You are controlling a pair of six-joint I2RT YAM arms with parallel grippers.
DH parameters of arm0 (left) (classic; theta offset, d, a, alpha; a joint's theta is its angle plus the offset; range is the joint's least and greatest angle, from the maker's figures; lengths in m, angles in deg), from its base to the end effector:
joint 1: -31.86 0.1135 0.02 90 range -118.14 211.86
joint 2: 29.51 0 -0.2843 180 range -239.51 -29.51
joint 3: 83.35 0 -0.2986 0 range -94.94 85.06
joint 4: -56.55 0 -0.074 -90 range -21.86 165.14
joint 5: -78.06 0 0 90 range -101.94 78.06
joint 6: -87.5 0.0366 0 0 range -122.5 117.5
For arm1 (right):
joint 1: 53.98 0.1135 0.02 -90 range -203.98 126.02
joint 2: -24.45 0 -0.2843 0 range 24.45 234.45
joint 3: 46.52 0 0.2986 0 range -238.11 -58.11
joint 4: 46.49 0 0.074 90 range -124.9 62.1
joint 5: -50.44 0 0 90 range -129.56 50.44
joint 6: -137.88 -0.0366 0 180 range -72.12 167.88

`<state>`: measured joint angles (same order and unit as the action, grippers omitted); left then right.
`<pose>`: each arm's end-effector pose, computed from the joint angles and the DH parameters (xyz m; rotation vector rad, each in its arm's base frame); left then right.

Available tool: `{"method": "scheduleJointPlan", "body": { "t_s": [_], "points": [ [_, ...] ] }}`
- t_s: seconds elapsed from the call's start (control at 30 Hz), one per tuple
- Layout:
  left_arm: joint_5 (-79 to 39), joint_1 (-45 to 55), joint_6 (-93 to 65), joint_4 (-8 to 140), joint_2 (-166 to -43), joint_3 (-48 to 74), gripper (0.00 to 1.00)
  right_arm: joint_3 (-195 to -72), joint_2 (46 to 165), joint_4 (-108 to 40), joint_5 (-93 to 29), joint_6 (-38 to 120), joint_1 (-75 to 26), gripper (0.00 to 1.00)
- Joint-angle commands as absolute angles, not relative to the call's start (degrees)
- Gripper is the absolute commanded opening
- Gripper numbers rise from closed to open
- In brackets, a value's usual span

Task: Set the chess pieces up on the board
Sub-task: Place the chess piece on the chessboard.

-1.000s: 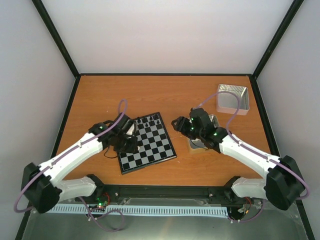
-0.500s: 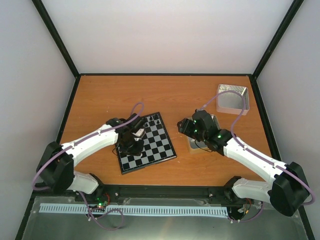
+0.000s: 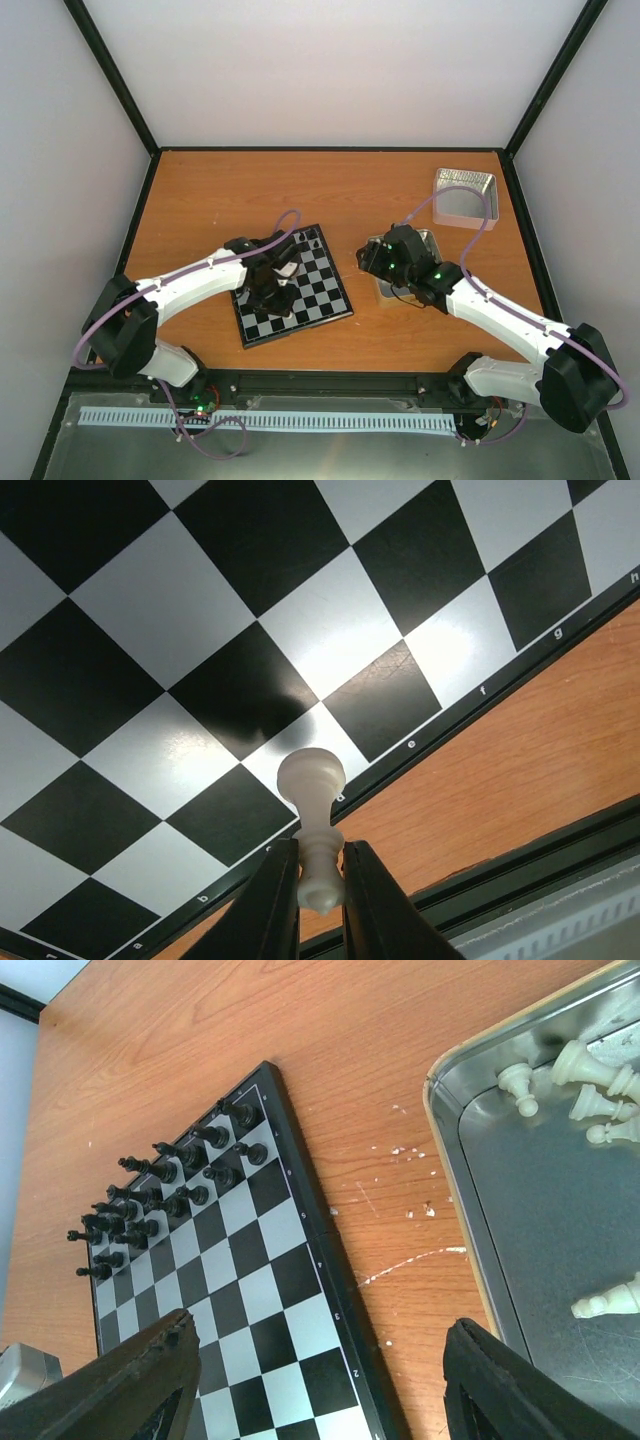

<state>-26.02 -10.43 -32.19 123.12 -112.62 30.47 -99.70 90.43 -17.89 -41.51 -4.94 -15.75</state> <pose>0.2041 -0.1977 0.2000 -0.3573 -3.0408 0.4081 0.2195 0.1713 0.2339 0.3257 2.3978 0.7508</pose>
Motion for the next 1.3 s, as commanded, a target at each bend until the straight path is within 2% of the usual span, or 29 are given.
{"method": "scheduleJointPlan", "body": {
  "t_s": [0.0, 0.47, 0.73, 0.93, 1.13, 1.27],
  "points": [
    [-27.9, -11.18, -30.89, 122.3, -113.32, 30.32, 0.01, -99.16, 89.51, -18.16, -42.67, -5.08, -16.02, 0.67],
    [-27.67, -11.21, -30.79, 121.23, -114.43, 31.64, 0.05, -98.65, 89.09, -18.28, -43.03, -5.44, -16.02, 0.67],
    [-28.82, -11.21, -30.29, 120.67, -114.21, 32.21, 0.03, -98.65, 89.14, -18.47, -42.94, -5.59, -16.02, 0.67],
    [-28.93, -11.21, -30.03, 120.98, -114.22, 31.69, 0.13, -98.7, 89.19, -18.55, -43.05, -5.6, -16.02, 0.67],
    [-27.37, -11.2, -29.74, 122.36, -113.49, 29.98, 0.28, -99.1, 89.06, -18.16, -43.48, -5.17, -16.02, 0.67],
    [-27.0, -11.21, -29.57, 122.06, -112.86, 29.13, 0.34, -99.43, 88.39, -16.84, -44.55, -4.57, -16.04, 0.67]
  ]
}}
